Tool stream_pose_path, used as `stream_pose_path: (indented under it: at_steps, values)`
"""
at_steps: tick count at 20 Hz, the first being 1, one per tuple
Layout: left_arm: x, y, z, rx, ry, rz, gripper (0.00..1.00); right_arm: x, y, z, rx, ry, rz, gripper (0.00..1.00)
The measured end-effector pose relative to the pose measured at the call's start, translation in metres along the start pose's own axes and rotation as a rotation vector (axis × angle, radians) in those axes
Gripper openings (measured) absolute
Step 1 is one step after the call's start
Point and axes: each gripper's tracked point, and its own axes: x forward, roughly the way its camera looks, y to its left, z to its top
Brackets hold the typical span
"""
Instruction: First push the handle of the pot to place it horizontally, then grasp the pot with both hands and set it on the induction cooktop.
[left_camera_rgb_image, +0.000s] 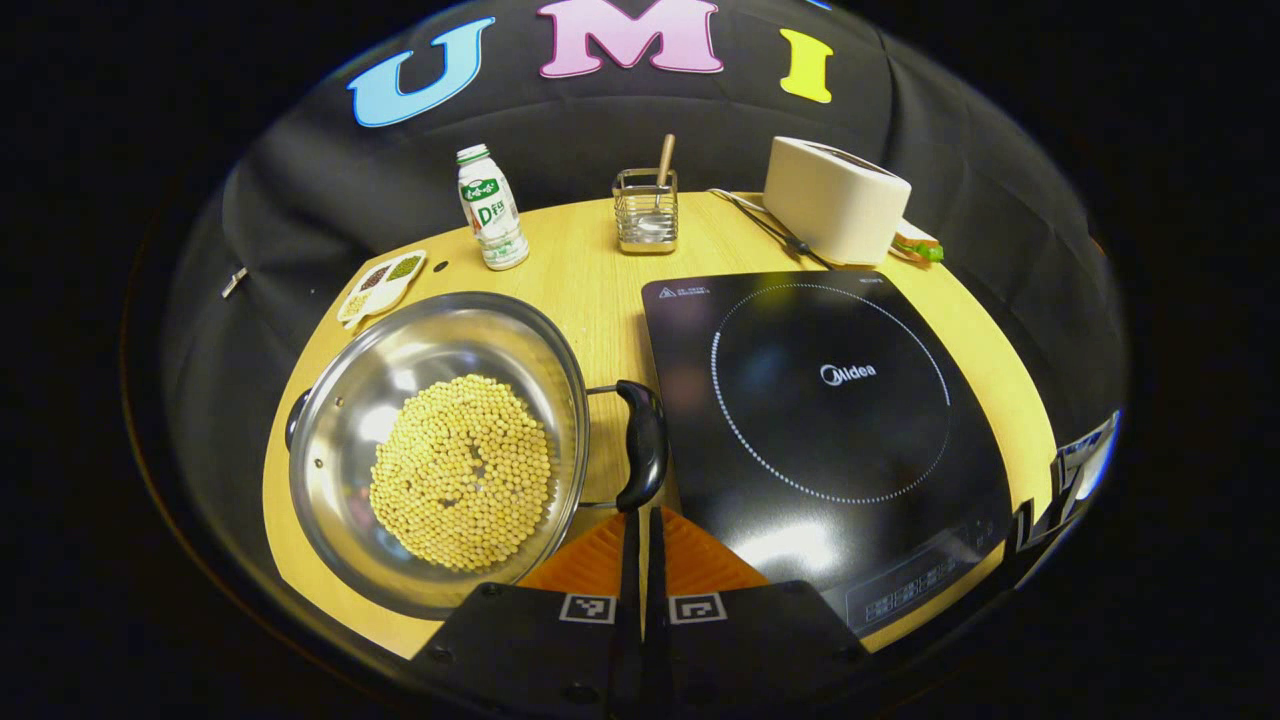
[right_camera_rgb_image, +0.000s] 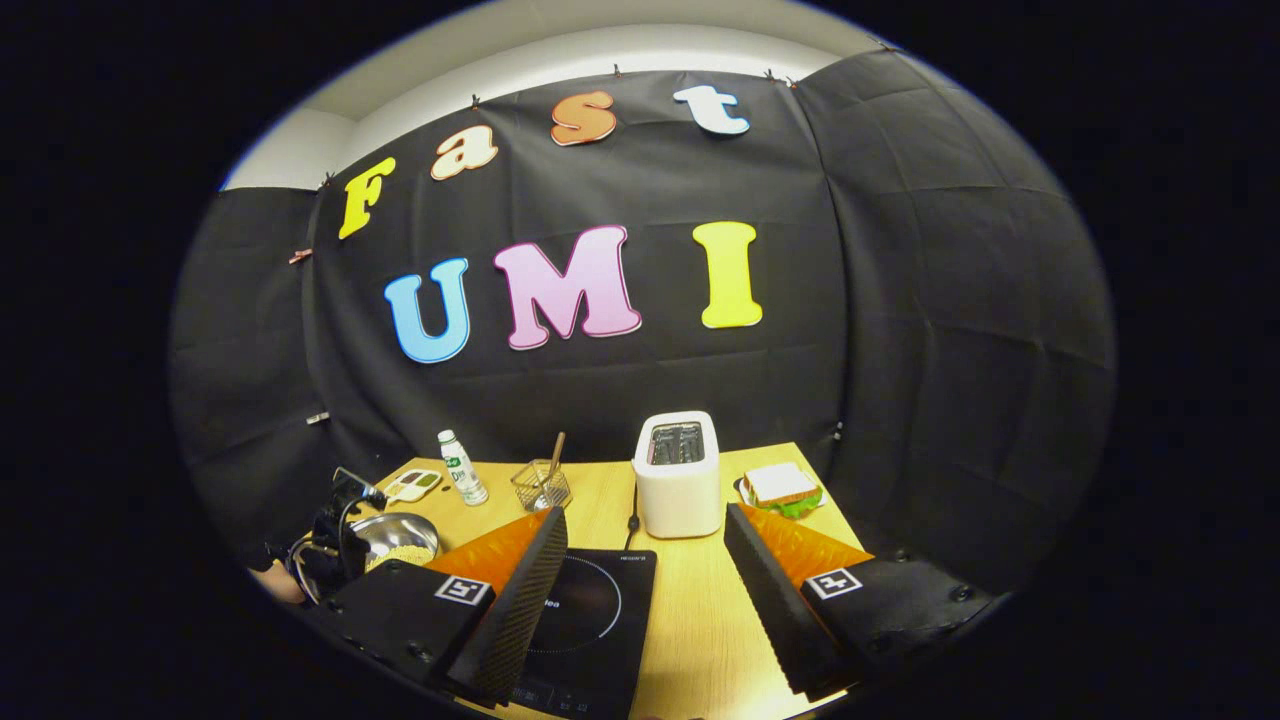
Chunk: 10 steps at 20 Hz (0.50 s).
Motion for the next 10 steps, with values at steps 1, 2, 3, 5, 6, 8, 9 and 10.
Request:
stream_pose_path:
  at_steps: [1,2,3,5,6,8,9,10]
  values:
    - [0.001,0.001,0.003,-0.001,-0.003,0.006,0.05,-0.001,0.000,-0.005,-0.002,0.019,0.007,0.99]
    - [0.004,0.002,0.006,-0.003,-0.004,0.004,0.05,-0.001,0.002,-0.008,-0.002,0.035,0.015,0.99]
    - [0.005,0.003,0.007,0.000,-0.005,0.003,0.05,-0.002,0.003,-0.010,0.000,0.045,0.019,0.98]
    - [0.007,0.009,0.010,0.020,-0.008,0.009,0.05,-0.001,0.007,-0.010,-0.007,0.048,0.026,0.98]
    - [0.008,0.012,0.010,0.021,-0.010,0.007,0.05,0.000,0.010,-0.009,-0.013,0.048,0.026,0.98]
    - [0.009,0.011,0.013,0.009,-0.032,-0.023,0.05,-0.002,0.015,-0.007,-0.030,0.041,0.020,0.98]
    - [0.009,0.011,0.014,0.009,-0.040,-0.036,0.05,-0.003,0.016,-0.007,-0.038,0.038,0.011,0.98]
    - [0.007,0.011,0.014,0.007,-0.050,-0.047,0.05,-0.003,0.019,-0.007,-0.041,0.044,0.002,0.98]
